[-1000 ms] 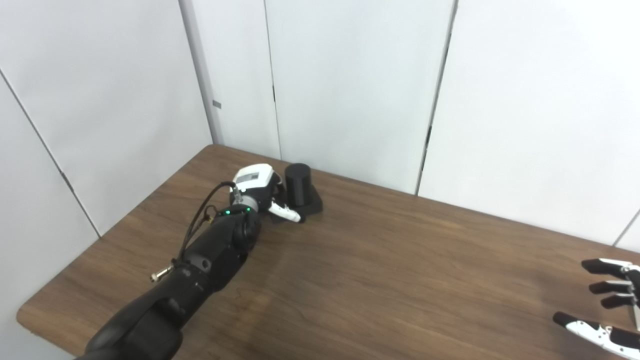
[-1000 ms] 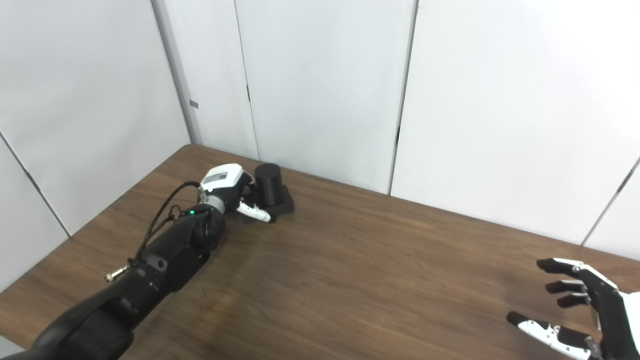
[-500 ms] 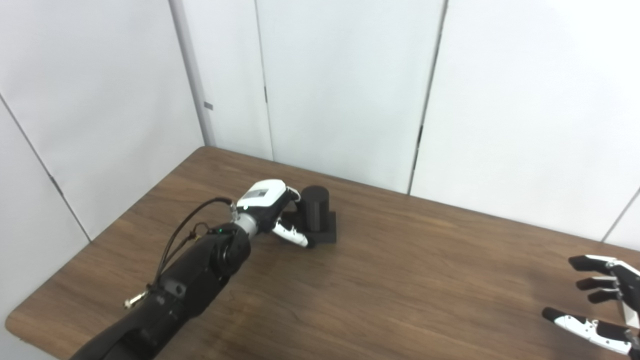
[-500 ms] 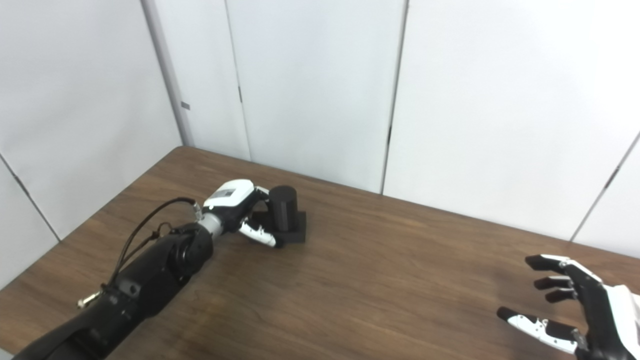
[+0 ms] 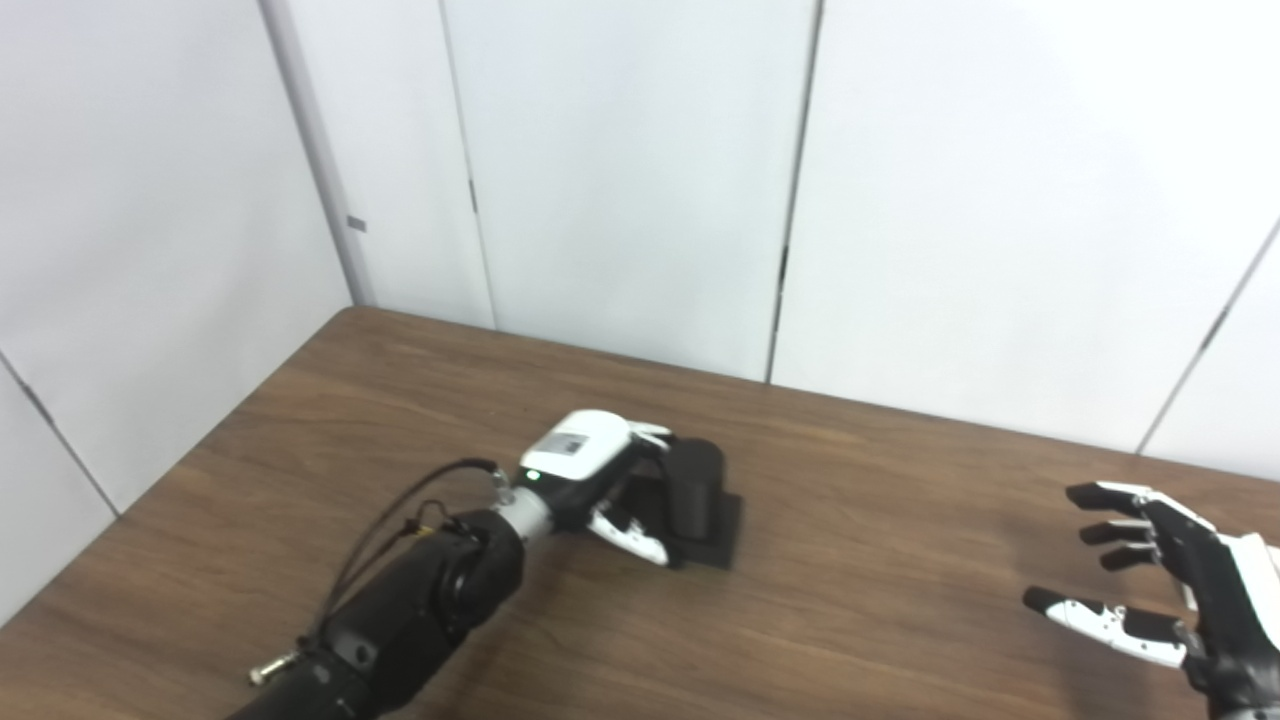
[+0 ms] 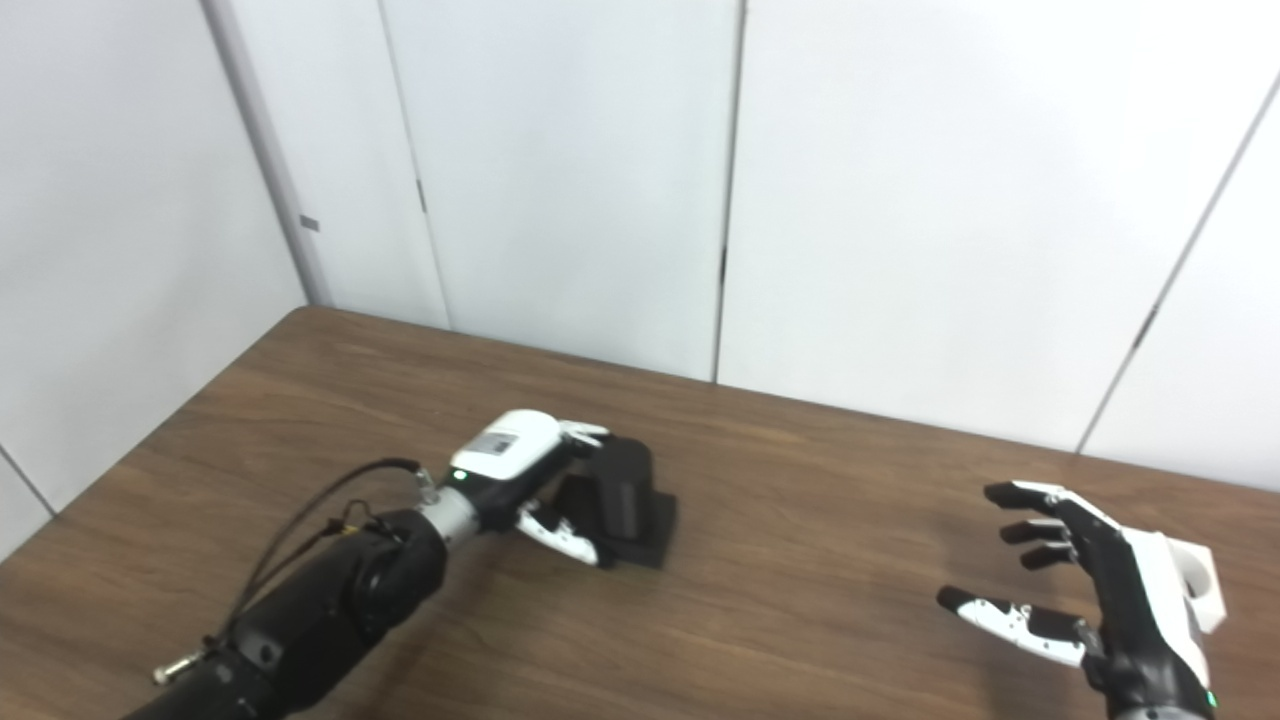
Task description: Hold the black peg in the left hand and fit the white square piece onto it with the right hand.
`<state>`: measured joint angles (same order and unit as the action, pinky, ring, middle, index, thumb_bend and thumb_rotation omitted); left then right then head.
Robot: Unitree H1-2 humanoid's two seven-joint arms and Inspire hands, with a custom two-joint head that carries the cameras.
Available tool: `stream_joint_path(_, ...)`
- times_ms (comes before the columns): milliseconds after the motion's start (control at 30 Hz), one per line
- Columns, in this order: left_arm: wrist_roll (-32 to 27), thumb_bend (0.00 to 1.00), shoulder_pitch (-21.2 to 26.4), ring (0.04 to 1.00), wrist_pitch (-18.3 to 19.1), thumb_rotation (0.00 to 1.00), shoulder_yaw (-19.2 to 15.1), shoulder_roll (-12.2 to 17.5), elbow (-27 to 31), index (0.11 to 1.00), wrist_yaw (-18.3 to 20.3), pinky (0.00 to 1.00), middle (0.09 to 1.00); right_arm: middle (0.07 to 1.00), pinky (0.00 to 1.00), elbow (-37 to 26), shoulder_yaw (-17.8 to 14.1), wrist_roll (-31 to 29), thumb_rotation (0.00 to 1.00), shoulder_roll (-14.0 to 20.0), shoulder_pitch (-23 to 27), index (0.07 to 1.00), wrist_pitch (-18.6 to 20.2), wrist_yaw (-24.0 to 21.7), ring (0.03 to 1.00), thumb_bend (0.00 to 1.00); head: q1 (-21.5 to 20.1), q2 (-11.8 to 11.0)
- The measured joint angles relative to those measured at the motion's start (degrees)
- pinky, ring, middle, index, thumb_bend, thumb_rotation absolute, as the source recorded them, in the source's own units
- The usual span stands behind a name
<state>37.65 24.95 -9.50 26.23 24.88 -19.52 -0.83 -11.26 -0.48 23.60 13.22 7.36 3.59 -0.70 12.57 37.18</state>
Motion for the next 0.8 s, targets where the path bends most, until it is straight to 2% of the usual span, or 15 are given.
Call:
stream_joint_path(167,0.74,0.52,1.52,0.862,-2.27,0.07,2.53,-2.22,-3.04,0.491,-3.00,0.67,0.857,0.725,0.54,0.76,0.06,0.05,0.00,0.46,-0.02,0.671,-1.05,0.19,0.626,0.61,-1.40,0.61)
stream_joint_path(533,1.49,0.52,4.35,0.856,-3.55,0.07,6.22,-3.06,-6.14,0.491,-4.10,0.64,0.867,0.709,0.53,1.45,0.70,0.76,0.00,0.32,-0.02,0.671,-2.00,1.09,0.609,0.61,-8.08,1.67)
stream_joint_path(667,1.49,0.52,4.48,0.852,-3.53,0.07,6.91,-3.07,-5.86,0.493,-4.10,0.64,0.896,0.711,0.53,1.37,1.23,1.45,0.00,0.35,-0.03,0.681,-2.09,1.12,0.612,0.61,-12.91,2.37)
stream_joint_path(800,1.46,0.52,4.30,0.861,-3.53,0.07,7.46,-3.00,-5.05,0.494,-4.08,0.67,0.908,0.717,0.53,-0.77,1.79,2.64,0.00,0.90,-0.08,0.688,-2.01,0.10,0.624,0.62,-18.71,2.11)
